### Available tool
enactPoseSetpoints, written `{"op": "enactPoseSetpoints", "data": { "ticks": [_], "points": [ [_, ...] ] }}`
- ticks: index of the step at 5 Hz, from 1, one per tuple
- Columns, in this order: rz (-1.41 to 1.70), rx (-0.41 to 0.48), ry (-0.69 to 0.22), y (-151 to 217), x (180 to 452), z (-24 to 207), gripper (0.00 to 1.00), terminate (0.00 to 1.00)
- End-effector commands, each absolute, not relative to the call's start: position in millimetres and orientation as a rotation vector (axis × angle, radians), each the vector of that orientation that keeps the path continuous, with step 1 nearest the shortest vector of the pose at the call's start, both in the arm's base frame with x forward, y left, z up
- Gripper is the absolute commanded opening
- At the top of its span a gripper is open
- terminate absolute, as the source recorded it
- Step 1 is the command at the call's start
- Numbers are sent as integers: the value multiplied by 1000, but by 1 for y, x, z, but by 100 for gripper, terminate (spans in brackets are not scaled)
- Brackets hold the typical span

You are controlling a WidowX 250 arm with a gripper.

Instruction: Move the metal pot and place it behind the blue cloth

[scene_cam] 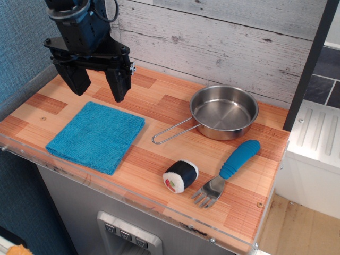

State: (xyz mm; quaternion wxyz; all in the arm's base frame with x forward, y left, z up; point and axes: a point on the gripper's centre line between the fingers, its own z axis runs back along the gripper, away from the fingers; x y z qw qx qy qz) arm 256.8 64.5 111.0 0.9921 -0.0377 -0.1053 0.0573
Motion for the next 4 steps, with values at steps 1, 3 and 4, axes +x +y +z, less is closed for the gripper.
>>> {"op": "enactPoseSetpoints", "data": {
  "ticks": [1, 3, 4],
  "points": [
    [115, -76, -211, 64, 257, 111, 100, 0],
    [-1, -59, -208, 49, 287, 116, 100, 0],
    [-17, -60, -223, 43, 300, 117, 100, 0]
  ]
}}
